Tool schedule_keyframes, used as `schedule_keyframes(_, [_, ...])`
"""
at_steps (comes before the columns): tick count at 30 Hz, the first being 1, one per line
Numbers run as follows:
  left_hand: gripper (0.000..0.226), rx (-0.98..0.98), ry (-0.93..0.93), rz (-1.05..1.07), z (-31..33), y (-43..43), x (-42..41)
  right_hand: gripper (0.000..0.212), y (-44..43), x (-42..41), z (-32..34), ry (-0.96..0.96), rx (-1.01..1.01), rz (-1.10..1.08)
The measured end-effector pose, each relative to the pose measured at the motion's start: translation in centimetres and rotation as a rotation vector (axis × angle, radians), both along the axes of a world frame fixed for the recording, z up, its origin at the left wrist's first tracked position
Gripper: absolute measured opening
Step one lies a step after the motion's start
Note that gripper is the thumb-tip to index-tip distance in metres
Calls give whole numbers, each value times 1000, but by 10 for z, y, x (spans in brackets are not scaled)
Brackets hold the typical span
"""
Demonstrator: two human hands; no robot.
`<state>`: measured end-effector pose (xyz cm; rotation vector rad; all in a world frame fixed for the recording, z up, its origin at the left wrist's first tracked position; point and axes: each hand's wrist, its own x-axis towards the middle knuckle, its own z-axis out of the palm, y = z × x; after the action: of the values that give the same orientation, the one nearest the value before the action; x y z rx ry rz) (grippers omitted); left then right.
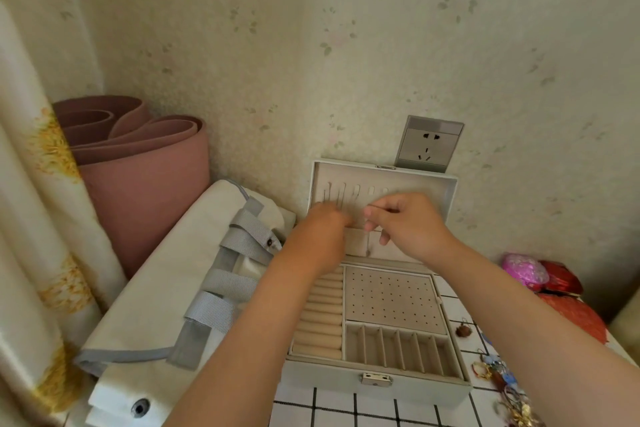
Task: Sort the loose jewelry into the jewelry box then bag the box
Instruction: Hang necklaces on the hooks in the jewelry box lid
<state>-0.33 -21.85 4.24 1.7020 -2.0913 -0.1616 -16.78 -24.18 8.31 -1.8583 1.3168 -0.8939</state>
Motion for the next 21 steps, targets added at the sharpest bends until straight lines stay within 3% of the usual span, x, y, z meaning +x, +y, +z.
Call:
schedule_keyframes(4, [27,-65,-80,47,-8,0,-3,14,-9,2,14,-9,-53,-39])
schedule_keyframes(12, [28,-95,-87,9,-10,-1,0,17,-26,10,8,5,-105,-48])
schedule_keyframes(18, [24,-77,-47,6,-9,-1,5,13,-27,9,-27,386,-121,112])
schedule_keyframes(21, [26,-84,-51,5,-10,-1,6,14,-22,8,-34,457,-167,110])
